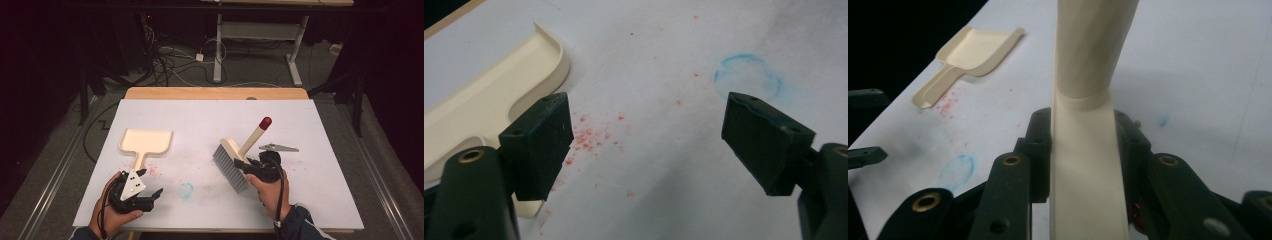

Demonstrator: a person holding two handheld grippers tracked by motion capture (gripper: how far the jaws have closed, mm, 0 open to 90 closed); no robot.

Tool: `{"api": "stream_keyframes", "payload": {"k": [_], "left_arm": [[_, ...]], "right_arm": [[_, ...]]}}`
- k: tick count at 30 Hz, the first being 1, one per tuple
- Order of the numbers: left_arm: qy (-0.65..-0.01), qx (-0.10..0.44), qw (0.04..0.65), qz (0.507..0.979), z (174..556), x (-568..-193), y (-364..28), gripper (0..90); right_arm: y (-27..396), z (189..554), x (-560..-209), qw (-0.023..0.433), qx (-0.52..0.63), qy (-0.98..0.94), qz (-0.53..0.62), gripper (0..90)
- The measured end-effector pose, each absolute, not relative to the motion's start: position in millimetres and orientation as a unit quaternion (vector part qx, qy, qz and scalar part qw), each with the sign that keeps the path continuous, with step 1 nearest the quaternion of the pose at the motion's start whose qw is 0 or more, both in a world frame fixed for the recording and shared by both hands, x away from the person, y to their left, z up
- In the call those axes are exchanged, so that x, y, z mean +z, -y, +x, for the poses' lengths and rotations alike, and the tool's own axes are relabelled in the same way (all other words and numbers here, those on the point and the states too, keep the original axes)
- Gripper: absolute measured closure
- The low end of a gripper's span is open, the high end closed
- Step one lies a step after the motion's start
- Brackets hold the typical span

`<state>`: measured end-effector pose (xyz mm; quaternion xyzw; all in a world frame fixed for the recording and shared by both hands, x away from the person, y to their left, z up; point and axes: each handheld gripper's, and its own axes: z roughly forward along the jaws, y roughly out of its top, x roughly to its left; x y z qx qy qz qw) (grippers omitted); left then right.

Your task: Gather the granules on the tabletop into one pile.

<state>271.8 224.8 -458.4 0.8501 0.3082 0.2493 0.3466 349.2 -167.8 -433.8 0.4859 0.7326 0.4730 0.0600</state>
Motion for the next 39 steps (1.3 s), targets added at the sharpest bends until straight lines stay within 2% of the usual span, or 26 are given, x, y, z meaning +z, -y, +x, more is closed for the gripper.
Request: {"api": "stream_keyframes", "payload": {"k": [6,11,18,22,35,39], "left_arm": [[-0.304,0.255,0.348,0.849,272,-458,-225,19.7],[-0.304,0.255,0.346,0.850,272,-458,-225,19.7],[-0.304,0.257,0.345,0.850,273,-458,-224,19.7],[-0.308,0.252,0.343,0.851,272,-458,-224,19.7],[-0.306,0.259,0.343,0.849,272,-458,-226,19.7],[-0.307,0.260,0.344,0.848,271,-458,-227,19.7]], "right_arm": [[182,342,-411,0.081,0.491,-0.738,0.456,67.2],[205,341,-399,0.123,0.485,-0.737,0.454,67.2],[222,352,-403,0.231,0.413,-0.749,0.464,67.2],[209,359,-413,0.264,0.365,-0.772,0.449,67.2],[138,346,-428,0.282,0.328,-0.825,0.364,67.1],[127,343,-427,0.286,0.332,-0.828,0.350,67.2]]}}
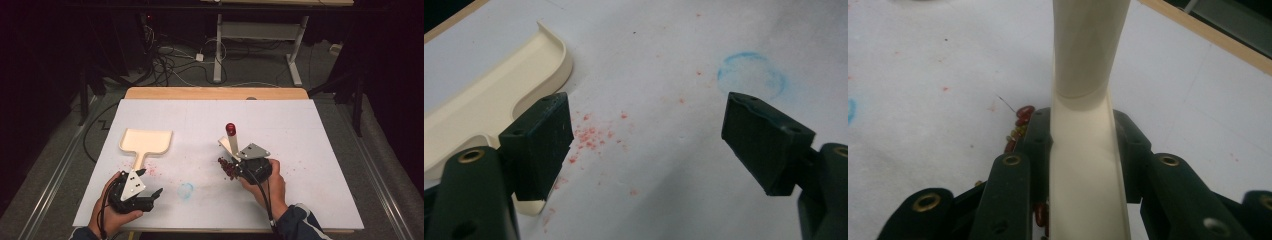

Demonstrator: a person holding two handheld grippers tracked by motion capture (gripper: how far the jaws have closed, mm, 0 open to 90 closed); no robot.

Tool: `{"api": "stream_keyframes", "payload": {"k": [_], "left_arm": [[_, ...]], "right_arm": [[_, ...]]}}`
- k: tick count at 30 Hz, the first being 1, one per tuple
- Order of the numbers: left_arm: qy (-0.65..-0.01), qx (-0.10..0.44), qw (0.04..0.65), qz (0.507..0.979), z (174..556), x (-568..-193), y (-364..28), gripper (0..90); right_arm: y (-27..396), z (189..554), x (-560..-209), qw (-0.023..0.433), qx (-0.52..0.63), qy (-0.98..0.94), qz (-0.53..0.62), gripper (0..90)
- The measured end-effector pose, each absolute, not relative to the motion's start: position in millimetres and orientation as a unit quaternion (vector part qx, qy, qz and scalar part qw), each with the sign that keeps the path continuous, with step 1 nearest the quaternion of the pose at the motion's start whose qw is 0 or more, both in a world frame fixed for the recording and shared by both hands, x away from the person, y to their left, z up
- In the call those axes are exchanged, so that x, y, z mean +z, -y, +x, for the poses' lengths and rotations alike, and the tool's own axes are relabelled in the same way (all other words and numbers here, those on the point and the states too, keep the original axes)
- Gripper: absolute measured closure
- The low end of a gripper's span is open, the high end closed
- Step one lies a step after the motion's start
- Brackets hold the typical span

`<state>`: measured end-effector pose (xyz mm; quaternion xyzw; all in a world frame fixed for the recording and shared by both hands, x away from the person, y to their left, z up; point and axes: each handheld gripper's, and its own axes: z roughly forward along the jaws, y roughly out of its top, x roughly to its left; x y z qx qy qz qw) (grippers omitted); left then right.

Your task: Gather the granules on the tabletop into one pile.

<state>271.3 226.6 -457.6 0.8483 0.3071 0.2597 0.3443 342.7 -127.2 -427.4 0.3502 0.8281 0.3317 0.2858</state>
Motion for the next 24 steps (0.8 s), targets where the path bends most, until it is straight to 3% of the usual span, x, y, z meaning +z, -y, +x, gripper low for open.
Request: {"api": "stream_keyframes", "payload": {"k": [8,14,20,24], "left_arm": [[-0.309,0.260,0.346,0.847,271,-457,-226,19.7],[-0.310,0.260,0.341,0.849,275,-458,-225,19.7],[-0.310,0.257,0.338,0.851,276,-460,-224,19.7],[-0.309,0.254,0.336,0.853,275,-462,-225,19.7]], "right_arm": [[145,354,-414,0.277,0.359,-0.826,0.335,67.1],[160,397,-407,0.267,0.408,-0.829,0.273,67.1],[149,439,-419,0.277,0.390,-0.852,0.213,67.1],[136,444,-429,0.278,0.373,-0.868,0.177,67.2]]}}
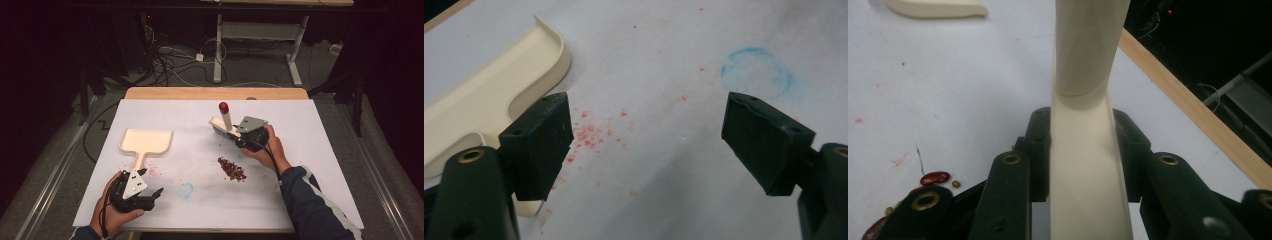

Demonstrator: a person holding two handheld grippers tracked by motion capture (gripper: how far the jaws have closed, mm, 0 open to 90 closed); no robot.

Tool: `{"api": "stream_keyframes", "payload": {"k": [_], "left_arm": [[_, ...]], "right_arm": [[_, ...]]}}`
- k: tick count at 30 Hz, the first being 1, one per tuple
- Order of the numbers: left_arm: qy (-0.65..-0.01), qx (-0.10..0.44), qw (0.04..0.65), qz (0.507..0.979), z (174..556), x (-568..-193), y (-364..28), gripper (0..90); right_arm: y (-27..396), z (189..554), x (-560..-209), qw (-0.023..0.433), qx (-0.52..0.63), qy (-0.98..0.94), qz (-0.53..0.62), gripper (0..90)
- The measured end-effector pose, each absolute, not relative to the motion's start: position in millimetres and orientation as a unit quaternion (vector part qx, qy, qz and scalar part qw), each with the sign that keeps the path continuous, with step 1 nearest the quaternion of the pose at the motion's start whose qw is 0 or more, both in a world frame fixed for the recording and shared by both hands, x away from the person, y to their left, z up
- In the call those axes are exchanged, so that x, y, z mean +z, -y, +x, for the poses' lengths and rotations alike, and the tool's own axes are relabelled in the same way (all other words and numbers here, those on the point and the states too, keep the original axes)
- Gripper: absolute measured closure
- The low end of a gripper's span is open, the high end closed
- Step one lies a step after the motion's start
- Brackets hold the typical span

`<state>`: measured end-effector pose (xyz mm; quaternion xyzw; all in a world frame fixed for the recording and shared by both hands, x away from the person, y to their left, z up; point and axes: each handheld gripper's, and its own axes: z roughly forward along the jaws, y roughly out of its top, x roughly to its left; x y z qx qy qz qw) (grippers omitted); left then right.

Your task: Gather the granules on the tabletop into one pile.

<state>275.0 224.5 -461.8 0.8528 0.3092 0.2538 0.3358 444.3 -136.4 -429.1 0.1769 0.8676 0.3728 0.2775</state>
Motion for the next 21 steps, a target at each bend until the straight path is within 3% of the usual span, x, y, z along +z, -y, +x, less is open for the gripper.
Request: {"api": "stream_keyframes", "payload": {"k": [6,21], "left_arm": [[-0.310,0.256,0.338,0.851,272,-461,-226,19.7],[-0.303,0.256,0.338,0.854,272,-460,-223,19.7]], "right_arm": [[133,434,-437,0.249,0.378,-0.882,0.128,67.1],[180,379,-442,0.207,0.421,-0.882,0.045,66.9]]}}
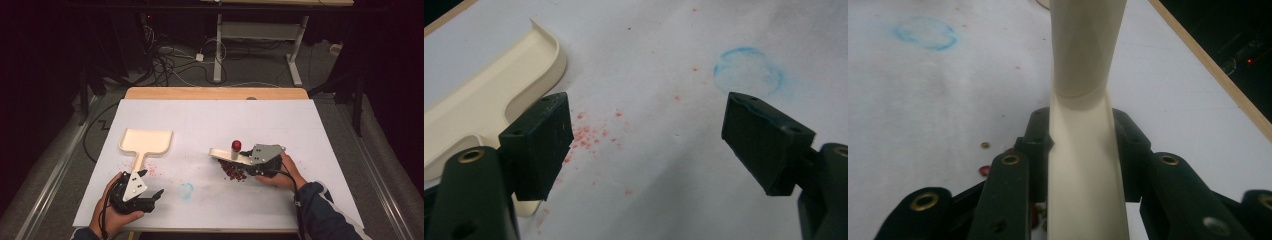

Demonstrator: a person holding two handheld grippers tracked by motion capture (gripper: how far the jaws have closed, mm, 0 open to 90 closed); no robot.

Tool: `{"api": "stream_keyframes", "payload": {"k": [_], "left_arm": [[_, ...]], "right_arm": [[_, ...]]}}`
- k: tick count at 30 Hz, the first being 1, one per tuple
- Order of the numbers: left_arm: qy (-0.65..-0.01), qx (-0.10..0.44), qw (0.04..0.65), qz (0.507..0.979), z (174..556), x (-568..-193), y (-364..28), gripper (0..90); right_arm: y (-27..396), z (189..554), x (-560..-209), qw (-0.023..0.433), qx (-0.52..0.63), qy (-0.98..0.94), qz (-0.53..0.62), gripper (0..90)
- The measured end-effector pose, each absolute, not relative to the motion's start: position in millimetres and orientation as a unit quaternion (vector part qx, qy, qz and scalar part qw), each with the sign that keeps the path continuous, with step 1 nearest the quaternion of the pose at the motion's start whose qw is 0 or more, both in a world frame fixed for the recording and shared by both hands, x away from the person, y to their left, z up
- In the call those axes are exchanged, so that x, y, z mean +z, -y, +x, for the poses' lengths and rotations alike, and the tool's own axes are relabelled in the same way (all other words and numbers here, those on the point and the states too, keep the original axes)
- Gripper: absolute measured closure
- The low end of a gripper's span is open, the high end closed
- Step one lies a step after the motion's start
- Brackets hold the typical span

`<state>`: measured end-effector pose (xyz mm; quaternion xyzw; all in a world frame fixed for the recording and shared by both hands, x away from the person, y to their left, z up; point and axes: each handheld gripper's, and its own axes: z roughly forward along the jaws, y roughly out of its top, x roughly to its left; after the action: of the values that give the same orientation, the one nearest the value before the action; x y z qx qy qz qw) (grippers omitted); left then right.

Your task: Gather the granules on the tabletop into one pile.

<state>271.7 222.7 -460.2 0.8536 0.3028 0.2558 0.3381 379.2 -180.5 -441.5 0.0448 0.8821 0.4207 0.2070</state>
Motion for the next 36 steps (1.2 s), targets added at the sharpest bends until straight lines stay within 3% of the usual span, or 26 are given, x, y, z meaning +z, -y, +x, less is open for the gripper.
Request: {"api": "stream_keyframes", "payload": {"k": [9,21,36], "left_arm": [[-0.302,0.253,0.335,0.856,272,-460,-221,19.7],[-0.296,0.264,0.340,0.853,270,-457,-220,19.7],[-0.295,0.265,0.340,0.853,269,-457,-222,19.7]], "right_arm": [[193,367,-439,0.223,0.428,-0.874,0.061,67.1],[212,354,-405,0.256,0.448,-0.849,0.113,67.1],[259,308,-369,0.241,0.414,-0.853,0.204,67.0]]}}
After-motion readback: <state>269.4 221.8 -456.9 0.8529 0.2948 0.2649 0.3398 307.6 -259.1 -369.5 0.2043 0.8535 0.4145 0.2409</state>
